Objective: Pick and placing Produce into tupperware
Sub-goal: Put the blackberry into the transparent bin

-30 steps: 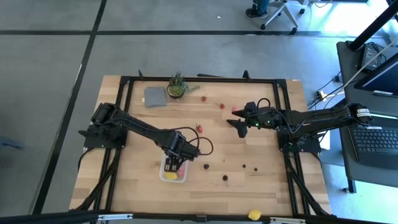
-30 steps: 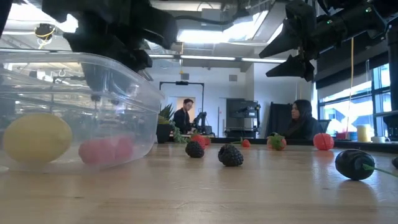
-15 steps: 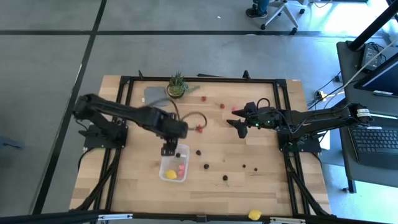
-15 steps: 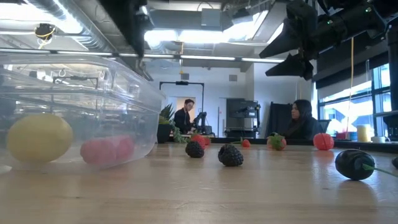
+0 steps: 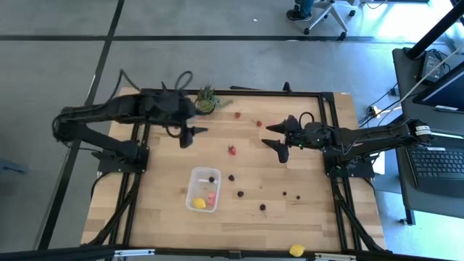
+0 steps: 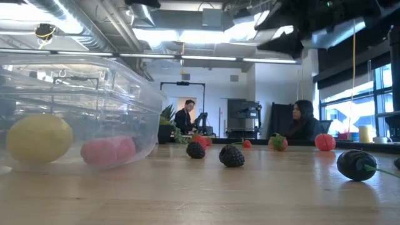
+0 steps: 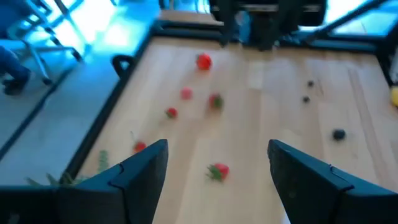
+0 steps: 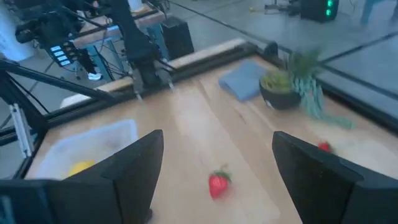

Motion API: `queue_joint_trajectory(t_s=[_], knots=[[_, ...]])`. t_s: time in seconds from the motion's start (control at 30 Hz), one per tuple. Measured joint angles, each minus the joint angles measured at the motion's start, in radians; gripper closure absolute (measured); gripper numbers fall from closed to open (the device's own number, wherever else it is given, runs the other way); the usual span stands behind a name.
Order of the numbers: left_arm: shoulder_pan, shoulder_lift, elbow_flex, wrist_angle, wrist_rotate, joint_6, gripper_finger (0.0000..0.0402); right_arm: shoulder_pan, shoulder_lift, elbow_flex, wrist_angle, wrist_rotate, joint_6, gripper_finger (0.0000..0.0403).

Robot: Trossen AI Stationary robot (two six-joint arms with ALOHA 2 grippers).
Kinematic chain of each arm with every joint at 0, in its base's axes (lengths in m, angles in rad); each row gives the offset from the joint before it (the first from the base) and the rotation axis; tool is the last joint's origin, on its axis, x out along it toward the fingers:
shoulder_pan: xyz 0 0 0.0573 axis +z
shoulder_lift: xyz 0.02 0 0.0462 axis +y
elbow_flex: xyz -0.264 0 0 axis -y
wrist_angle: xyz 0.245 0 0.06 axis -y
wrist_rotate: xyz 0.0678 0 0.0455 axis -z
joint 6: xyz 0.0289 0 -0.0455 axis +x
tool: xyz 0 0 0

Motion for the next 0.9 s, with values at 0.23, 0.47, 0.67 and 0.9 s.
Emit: queue_joint_trajectory(t_s=[0.23,0.47,0.67,0.9], knots=[[0.066,-0.184,-0.335,0.266,0.001,-0.052,0.0136,0.049,0.156,0.257,-0.226,0.0,-0.146,0.01],[0.109,-0.298,-0.643,0.507,0.001,-0.176,0.0133,0.088,0.42,0.445,-0.321,-0.046,-0.113,0.01],[0.111,-0.331,-0.815,0.656,0.001,-0.29,0.0138,0.116,0.603,0.52,-0.333,-0.049,-0.128,0.01],[0.111,-0.333,-0.913,0.761,0.0,-0.369,0.0134,0.163,0.752,0.529,-0.329,-0.051,-0.108,0.01]])
